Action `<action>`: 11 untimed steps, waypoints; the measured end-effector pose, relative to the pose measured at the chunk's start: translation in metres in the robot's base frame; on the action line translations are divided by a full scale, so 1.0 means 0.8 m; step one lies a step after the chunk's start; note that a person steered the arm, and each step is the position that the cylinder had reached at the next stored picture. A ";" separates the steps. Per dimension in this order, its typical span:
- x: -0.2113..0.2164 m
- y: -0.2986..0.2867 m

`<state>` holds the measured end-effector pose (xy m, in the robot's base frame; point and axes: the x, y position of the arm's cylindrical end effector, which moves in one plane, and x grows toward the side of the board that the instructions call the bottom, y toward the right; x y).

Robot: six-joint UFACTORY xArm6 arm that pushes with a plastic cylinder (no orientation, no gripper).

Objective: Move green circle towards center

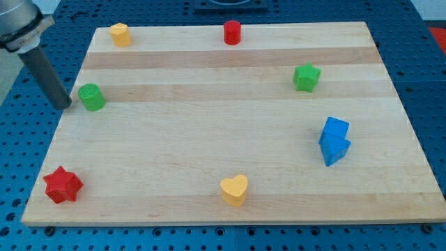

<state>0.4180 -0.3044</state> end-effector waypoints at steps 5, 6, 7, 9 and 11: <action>-0.003 0.091; -0.003 0.134; -0.018 0.158; -0.044 0.193; -0.047 0.232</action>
